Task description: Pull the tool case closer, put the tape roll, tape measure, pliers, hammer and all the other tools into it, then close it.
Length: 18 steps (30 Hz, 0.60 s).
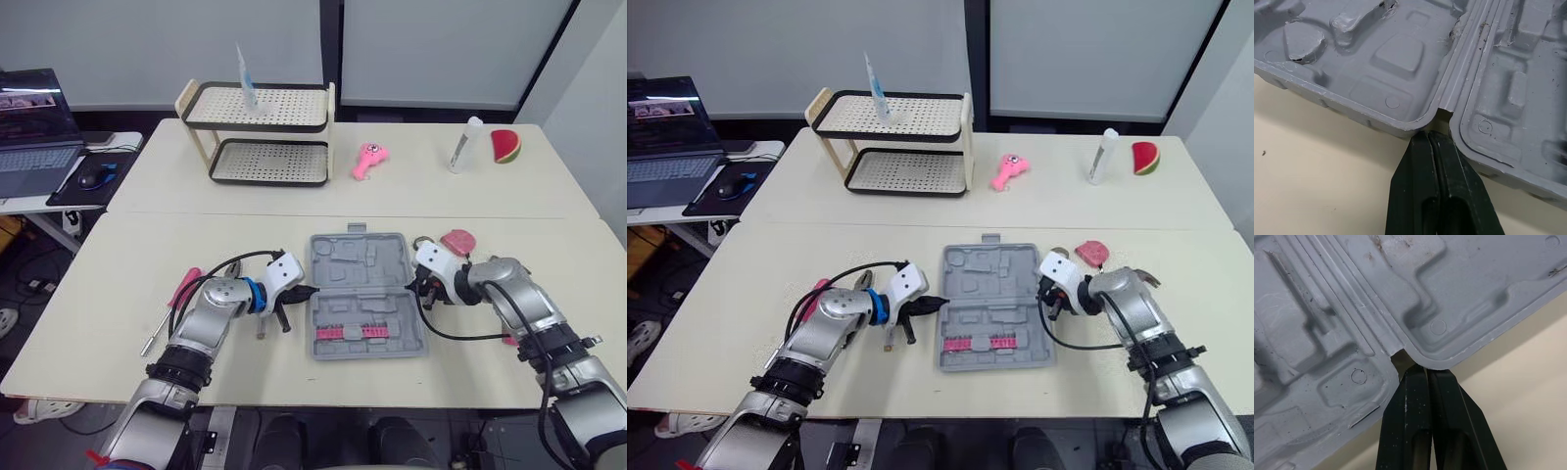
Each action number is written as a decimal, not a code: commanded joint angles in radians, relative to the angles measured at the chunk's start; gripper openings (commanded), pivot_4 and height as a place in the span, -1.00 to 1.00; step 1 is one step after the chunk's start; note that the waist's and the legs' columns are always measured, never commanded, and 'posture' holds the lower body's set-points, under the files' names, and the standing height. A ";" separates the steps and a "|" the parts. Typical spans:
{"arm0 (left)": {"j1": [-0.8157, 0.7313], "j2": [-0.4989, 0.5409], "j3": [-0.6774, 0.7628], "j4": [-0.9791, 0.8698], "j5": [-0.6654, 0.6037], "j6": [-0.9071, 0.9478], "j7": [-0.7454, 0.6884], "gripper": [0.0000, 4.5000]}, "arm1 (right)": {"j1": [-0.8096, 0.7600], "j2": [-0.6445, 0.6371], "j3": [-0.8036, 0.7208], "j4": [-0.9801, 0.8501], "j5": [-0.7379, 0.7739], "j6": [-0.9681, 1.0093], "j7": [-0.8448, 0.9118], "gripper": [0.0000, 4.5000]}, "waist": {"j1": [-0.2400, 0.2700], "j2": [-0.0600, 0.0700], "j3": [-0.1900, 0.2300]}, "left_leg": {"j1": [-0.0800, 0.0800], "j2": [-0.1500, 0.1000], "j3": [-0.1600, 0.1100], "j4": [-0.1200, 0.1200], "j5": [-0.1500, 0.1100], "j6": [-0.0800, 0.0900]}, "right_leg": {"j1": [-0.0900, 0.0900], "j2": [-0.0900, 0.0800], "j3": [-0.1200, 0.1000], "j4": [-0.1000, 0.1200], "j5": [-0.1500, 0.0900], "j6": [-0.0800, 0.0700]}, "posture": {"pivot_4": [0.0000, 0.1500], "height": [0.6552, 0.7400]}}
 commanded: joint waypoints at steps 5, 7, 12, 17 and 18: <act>0.070 -0.007 -0.024 -0.157 -0.041 0.065 -0.034 -1.00 | 0.092 -0.041 -0.042 -0.235 0.070 0.134 0.004 -0.99 | 0.001 0.000 0.000 | 0.000 0.000 0.000 0.000 0.000 0.000 | 0.000 0.000 0.000 0.000 0.000 0.000 | 1.00 1.00; 0.093 -0.004 -0.030 -0.173 -0.038 0.071 -0.034 -1.00 | 0.116 -0.052 -0.048 -0.276 0.082 0.168 0.000 -0.99 | 0.001 0.000 0.000 | 0.000 0.000 0.000 0.000 0.000 0.000 | 0.000 0.000 0.000 0.000 0.000 0.000 | 1.00 1.00; 0.133 0.003 -0.046 -0.228 -0.048 0.103 -0.044 -1.00 | 0.186 -0.092 -0.057 -0.374 0.113 0.233 -0.007 -0.99 | 0.004 0.000 0.000 | 0.000 -0.001 -0.001 0.000 0.000 0.001 | 0.001 0.000 0.000 -0.001 0.000 0.000 | 1.00 1.00; 0.163 0.017 -0.066 -0.275 -0.051 0.123 -0.060 -1.00 | 0.240 -0.128 -0.064 -0.444 0.148 0.277 -0.016 -0.99 | 0.004 0.000 0.000 | 0.000 -0.001 -0.001 0.000 0.000 0.001 | 0.002 0.000 0.000 -0.001 0.000 0.000 | 1.00 1.00; 0.167 0.019 -0.070 -0.280 -0.051 0.124 -0.062 -1.00 | 0.249 -0.134 -0.064 -0.456 0.154 0.282 -0.018 -0.99 | 0.004 0.000 0.000 | 0.000 -0.001 -0.001 0.000 0.000 0.001 | 0.002 0.001 0.000 -0.001 0.000 0.000 | 1.00 1.00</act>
